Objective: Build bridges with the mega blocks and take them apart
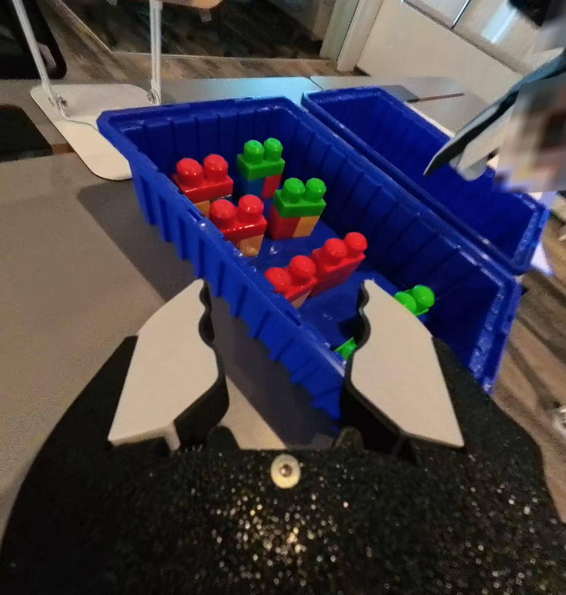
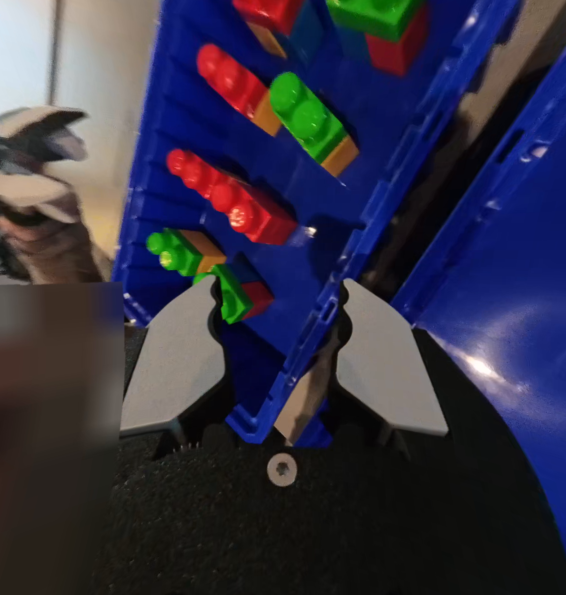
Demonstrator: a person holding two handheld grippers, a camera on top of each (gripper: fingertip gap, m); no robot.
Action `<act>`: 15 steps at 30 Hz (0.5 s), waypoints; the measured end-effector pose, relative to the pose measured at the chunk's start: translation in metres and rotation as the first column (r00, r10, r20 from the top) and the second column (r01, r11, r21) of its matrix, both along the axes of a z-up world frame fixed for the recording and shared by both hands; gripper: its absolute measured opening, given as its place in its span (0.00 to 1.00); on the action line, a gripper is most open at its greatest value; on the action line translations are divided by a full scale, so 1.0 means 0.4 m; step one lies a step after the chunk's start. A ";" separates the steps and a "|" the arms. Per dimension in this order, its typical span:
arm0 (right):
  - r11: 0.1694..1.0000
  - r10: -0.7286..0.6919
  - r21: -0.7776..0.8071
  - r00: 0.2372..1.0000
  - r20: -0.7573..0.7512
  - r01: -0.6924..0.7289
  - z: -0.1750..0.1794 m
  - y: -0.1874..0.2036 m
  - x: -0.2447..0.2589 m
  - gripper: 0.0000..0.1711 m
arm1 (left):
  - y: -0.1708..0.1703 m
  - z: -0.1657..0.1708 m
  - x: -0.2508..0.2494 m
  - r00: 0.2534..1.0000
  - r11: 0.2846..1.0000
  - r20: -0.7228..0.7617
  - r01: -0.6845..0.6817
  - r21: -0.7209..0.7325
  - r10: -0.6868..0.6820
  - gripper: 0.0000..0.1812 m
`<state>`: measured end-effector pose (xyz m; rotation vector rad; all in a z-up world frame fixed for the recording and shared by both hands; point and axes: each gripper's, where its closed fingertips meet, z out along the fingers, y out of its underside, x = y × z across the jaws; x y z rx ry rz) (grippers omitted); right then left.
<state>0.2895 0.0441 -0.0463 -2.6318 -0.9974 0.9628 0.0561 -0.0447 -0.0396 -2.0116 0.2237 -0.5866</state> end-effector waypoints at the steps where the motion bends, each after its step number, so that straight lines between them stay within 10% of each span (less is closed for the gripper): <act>1: 1.000 -0.014 0.012 0.998 0.056 0.013 -0.015 0.006 0.001 0.41 | 0.006 0.003 -0.008 1.000 1.000 0.024 -0.017 -0.004 0.017 0.48; 15: 0.991 -0.022 -0.119 0.943 0.331 0.065 -0.117 -0.001 0.013 0.32 | 0.042 -0.058 -0.022 0.999 0.960 0.030 0.050 -0.275 -0.044 0.46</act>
